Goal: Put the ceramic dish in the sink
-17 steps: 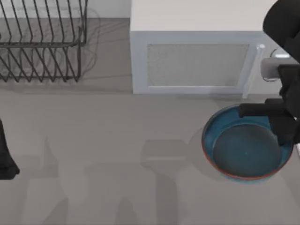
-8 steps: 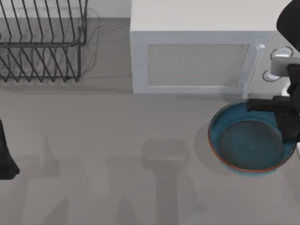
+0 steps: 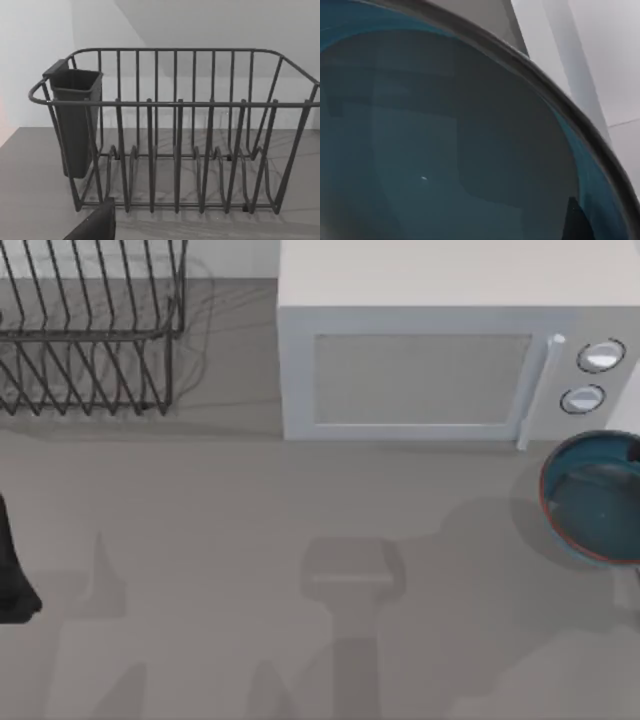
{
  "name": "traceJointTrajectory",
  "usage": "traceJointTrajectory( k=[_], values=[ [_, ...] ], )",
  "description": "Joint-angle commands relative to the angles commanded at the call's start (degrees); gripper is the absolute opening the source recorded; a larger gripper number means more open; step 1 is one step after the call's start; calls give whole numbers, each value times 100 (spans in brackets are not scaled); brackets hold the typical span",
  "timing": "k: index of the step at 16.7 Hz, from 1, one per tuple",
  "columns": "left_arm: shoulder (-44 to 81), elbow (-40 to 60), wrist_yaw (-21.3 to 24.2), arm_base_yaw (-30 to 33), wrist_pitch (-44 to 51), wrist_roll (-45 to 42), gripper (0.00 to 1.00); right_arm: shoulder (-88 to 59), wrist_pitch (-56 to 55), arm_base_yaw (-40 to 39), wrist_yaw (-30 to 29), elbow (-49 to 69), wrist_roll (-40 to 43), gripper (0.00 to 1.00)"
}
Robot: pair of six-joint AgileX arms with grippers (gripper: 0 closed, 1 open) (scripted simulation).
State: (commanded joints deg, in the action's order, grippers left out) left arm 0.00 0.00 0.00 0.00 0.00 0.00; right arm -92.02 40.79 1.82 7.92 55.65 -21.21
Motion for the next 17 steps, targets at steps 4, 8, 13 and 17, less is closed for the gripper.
traceJointTrajectory(
  k=[4,8,13,17],
  values=[
    [0,0,0,0,0,0,100,-80,-2873,1149,471,-989,515,0],
    [0,0,0,0,0,0,100,-59,-5719,1955,1029,-1692,1104,0],
    [0,0,0,0,0,0,100,295,-8220,2584,1706,-2108,1730,0],
    [0,0,0,0,0,0,100,605,-9158,2811,2038,-2153,1987,0]
  ],
)
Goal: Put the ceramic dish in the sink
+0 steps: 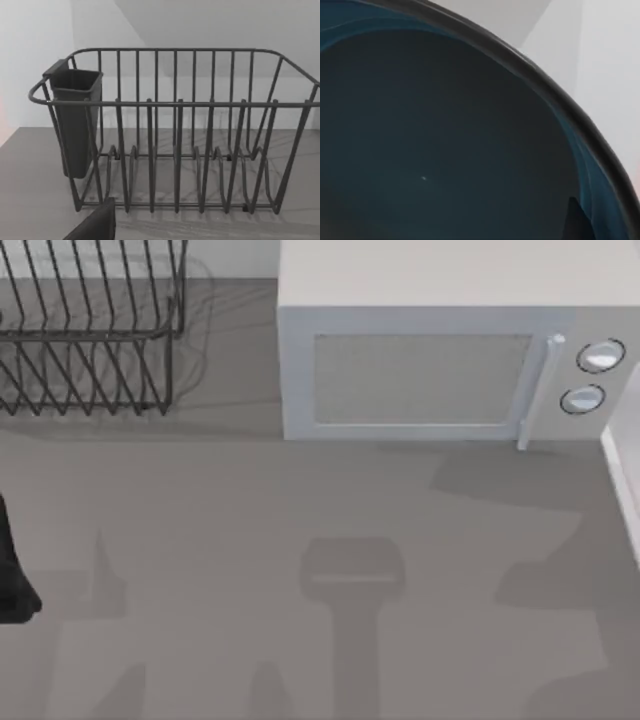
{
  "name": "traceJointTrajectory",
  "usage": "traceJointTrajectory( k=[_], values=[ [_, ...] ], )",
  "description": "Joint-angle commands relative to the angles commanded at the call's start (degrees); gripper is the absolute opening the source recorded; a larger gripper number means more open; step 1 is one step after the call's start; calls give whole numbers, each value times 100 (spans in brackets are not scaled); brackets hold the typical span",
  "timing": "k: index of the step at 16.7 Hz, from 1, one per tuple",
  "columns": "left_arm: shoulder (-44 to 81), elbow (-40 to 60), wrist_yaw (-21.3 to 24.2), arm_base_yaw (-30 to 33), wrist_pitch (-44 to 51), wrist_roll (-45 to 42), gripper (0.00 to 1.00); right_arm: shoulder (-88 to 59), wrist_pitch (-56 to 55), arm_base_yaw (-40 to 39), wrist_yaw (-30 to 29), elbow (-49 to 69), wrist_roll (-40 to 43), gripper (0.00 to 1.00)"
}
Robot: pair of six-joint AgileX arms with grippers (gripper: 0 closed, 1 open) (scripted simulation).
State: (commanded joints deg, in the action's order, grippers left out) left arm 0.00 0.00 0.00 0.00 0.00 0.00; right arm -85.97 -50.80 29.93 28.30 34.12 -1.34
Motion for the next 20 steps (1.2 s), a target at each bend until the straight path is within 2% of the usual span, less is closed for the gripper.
traceJointTrajectory(
  k=[7,10,20],
  values=[
    [0,0,0,0,0,0,100,10,-113,-2,35,16,19,0],
    [0,0,0,0,0,0,100,-363,-503,24,35,-34,21,0],
    [0,0,0,0,0,0,100,-3594,-4311,49,12,-505,53,0]
  ],
)
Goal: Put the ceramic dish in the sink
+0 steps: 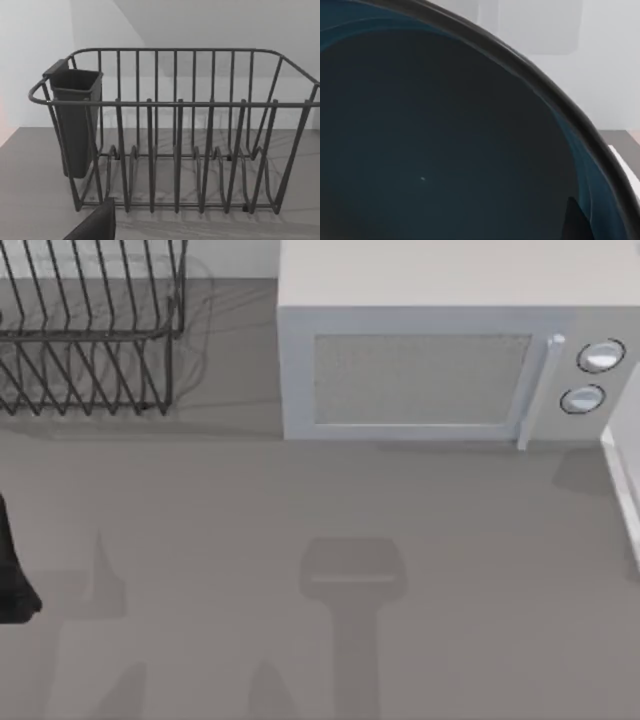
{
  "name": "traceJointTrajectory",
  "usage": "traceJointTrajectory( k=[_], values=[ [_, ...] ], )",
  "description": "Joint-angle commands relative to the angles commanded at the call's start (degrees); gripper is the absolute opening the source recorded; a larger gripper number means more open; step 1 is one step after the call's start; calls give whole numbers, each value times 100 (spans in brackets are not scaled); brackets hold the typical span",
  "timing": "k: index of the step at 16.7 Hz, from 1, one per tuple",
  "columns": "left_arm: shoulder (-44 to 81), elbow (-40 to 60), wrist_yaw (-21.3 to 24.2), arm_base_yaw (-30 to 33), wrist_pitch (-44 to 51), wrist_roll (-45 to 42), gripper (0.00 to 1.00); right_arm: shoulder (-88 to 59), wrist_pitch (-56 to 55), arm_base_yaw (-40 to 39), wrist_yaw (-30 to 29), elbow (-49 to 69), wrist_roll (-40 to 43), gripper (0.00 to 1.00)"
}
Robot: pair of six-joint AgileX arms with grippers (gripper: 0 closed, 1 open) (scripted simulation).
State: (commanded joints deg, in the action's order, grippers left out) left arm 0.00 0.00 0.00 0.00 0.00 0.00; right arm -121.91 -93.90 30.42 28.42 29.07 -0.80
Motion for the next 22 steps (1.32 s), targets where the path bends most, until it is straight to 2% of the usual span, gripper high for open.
traceJointTrajectory(
  k=[3,8,21,22],
  values=[
    [0,0,0,0,0,0,100,-465,-499,-15,-19,-93,-3,0],
    [0,0,0,0,0,0,100,-508,-546,-17,-20,-103,-3,0],
    [0,0,0,0,0,0,100,-508,-546,-17,-20,-103,-3,98],
    [0,0,0,0,0,0,100,-508,-546,-17,-20,-103,-3,100]
  ],
)
